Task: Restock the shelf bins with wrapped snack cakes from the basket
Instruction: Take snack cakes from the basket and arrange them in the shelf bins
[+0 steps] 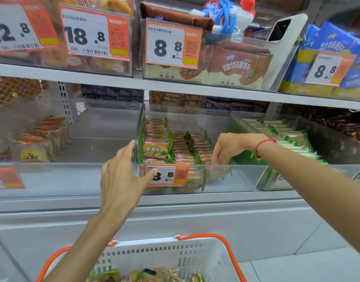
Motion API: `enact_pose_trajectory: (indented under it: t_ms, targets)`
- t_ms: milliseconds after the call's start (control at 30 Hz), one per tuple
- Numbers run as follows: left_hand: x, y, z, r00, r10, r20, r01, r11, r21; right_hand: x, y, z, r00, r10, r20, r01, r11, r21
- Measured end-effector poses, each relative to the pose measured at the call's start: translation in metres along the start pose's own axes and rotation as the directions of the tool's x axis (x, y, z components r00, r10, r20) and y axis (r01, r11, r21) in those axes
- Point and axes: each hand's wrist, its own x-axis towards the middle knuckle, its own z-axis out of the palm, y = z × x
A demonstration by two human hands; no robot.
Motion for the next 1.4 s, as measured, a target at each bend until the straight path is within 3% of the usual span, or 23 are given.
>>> enact_pose_trajectory:
  t_ms: [167,300,400,500,600,700,767,900,1000,1133,1267,1333,1400]
  targets:
    - [-0.001,0.000,-0.002,1.000,0.003,0.002,-0.003,1.000,-0.003,0.010,0.008,0.019,0.997,0.029,-0.065,-0.030,0.999,-0.019]
    - [-0.001,0.003,-0.005,1.000,0.001,0.025,-0.001,1.000,-0.014,-0.003,0.010,0.016,0.993,0.011,-0.114,-0.001,0.997,0.083]
    - [-0.007,0.001,-0.012,0.999,0.042,0.001,-0.042,0.998,-0.045,-0.031,0.001,0.011,0.944,-0.047,-0.326,0.128,0.964,0.233]
    - [-0.024,-0.005,-0.022,0.993,0.079,-0.086,-0.086,0.993,-0.081,-0.062,-0.022,0.024,0.824,-0.098,-0.558,0.319,0.894,0.314]
    - [-0.045,-0.021,-0.032,0.993,0.061,-0.101,-0.073,0.989,-0.125,-0.078,-0.053,0.057,0.785,-0.177,-0.594,0.422,0.854,0.304]
    - [-0.065,-0.059,-0.033,0.999,-0.015,0.049,0.019,0.995,-0.094,-0.067,-0.082,0.106,0.831,-0.293,-0.473,0.453,0.850,0.269]
    - [-0.084,-0.092,-0.029,0.968,-0.156,0.199,0.158,0.987,0.006,-0.052,-0.101,0.144,0.886,-0.334,-0.322,0.423,0.866,0.267]
    - [-0.128,-0.166,-0.009,0.793,-0.415,0.447,0.363,0.910,0.202,-0.023,-0.144,0.222,0.934,-0.355,-0.036,0.356,0.923,0.146]
    - [-0.168,-0.200,0.006,0.679,-0.452,0.578,0.406,0.888,0.217,-0.007,-0.177,0.271,0.932,-0.352,0.089,0.347,0.936,0.066]
    - [-0.227,-0.229,0.024,0.523,-0.503,0.688,0.379,0.860,0.341,-0.002,-0.221,0.314,0.884,-0.443,0.148,0.430,0.896,0.113]
    - [-0.226,-0.231,0.024,0.691,-0.485,0.536,0.260,0.859,0.442,0.000,-0.240,0.329,0.820,-0.481,0.312,0.450,0.877,0.168]
    - [-0.220,-0.231,0.024,0.717,-0.478,0.507,0.227,0.848,0.479,0.004,-0.237,0.330,0.819,-0.473,0.324,0.388,0.874,0.294]
    - [-0.219,-0.231,0.026,0.700,-0.507,0.503,0.245,0.832,0.498,0.004,-0.228,0.330,0.842,-0.453,0.295,0.351,0.873,0.339]
